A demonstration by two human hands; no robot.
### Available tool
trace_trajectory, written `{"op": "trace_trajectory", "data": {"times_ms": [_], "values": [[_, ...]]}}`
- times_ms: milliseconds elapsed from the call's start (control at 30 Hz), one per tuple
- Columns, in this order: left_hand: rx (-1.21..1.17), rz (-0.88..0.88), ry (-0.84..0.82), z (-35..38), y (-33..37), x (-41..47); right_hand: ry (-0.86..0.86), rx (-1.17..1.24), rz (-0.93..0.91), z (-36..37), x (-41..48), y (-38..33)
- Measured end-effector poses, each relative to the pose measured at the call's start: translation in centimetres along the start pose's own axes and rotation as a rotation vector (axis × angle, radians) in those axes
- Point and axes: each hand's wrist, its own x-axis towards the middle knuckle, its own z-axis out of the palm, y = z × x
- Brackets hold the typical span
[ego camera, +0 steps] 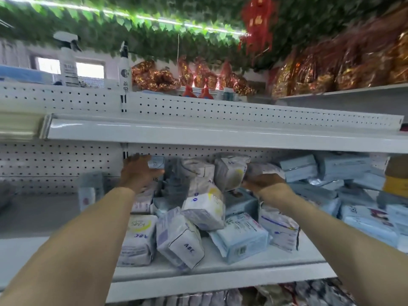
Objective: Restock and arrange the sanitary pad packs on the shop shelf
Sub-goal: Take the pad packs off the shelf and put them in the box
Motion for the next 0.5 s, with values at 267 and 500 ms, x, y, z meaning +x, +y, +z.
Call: {"op": "trace_trajectory", "data": {"times_ms": [267, 500], "values": [[0.163, 0.026, -0.069, 0.4, -0.4, 2.5, -0.001, -0.115, 0.073, -0.2, 0.0, -0.4], [0.203, -0.023, -0.092, -0.3, -2.4, 2.9, -0.048, -0.218, 0.062, 0.2, 0.4, -0.9]]}}
